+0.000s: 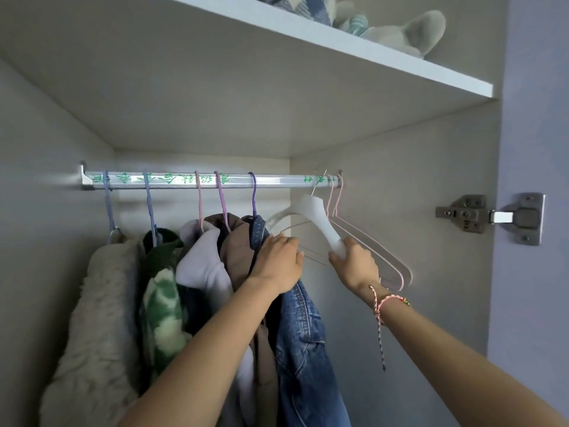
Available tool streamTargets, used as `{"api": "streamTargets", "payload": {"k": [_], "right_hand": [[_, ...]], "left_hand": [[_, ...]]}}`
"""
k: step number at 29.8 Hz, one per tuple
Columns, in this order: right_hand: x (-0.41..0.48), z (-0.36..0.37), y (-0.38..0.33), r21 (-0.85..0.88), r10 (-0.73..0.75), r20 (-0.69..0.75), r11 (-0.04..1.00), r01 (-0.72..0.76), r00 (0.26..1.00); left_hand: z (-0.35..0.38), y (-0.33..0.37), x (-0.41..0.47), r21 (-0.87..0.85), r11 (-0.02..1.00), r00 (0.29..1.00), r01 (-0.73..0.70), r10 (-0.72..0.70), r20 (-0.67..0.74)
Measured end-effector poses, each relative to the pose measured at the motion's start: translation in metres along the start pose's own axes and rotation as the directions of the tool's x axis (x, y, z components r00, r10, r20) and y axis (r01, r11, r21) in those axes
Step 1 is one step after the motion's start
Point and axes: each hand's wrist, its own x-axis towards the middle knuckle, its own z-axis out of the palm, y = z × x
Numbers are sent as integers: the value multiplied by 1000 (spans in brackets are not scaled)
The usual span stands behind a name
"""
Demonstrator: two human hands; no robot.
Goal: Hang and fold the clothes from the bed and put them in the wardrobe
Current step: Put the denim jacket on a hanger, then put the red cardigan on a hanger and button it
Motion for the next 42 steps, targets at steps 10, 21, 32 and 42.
{"api": "streamTargets", "payload": {"k": [10,21,32,42], "right_hand": [[-80,-37,44,5,-9,-116,1000,10,993],[-291,-220,128,-96,225,-245,962,-255,943],[-647,-331,152,-30,668,-498,624,-781,553],[-955,-311,69,229,757,-653,212,-950,12]], "left_hand": [[18,12,4,51,990,989,-130,133,-57],[81,144,-52,-313,812,854,-493,520,3],[93,344,-317,-907,414,272,-82,885,379],[52,466,-577,-885,195,-167,-423,943,287]]}}
